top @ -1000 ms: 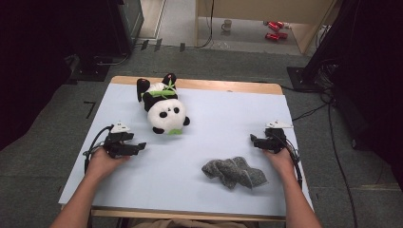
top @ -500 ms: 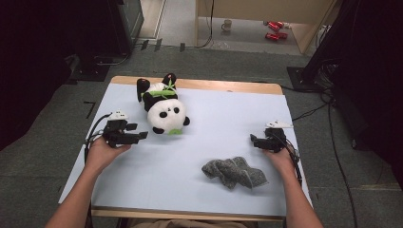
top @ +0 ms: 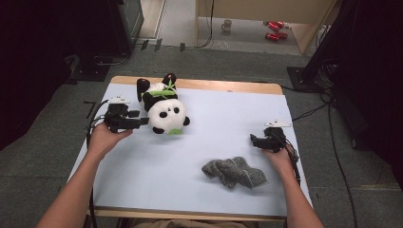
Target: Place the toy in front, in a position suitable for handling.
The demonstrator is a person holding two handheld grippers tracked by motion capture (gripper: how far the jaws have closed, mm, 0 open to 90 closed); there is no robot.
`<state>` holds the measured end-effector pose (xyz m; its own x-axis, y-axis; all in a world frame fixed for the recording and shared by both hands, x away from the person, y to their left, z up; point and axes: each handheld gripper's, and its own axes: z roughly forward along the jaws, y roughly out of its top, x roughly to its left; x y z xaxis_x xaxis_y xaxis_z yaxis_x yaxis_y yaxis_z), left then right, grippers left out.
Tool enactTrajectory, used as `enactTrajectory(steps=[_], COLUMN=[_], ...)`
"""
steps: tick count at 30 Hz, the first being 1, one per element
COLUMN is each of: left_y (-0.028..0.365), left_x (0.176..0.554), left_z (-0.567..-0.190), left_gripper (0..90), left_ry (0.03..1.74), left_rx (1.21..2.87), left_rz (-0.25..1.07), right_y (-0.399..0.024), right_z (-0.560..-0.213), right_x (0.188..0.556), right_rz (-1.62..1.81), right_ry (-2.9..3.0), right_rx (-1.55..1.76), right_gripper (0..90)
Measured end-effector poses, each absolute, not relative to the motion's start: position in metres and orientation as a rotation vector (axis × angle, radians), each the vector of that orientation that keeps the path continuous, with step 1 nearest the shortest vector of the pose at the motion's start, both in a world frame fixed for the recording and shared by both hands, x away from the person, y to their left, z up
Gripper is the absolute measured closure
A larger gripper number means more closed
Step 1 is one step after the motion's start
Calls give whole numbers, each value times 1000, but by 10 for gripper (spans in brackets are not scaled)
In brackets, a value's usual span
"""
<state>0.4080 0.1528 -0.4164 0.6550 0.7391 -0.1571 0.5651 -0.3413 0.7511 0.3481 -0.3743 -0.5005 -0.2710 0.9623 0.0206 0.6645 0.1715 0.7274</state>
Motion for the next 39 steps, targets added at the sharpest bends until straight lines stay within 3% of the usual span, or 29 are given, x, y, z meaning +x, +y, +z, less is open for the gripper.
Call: enactTrajectory(steps=[24, 39], left_y=[147, 142], left_x=[457, 480], left_z=[-390, -406], left_gripper=[413, 393], left_ry=[1015, 1077], left_rx=[2019, 2023], left_rz=[316, 304], right_y=[-374, -374], right_z=[-503, -503], right_x=[346, 345], right_rz=[901, 899], right_ry=[1980, 1979], right_rx=[1534, 1532], right_gripper=[254, 254])
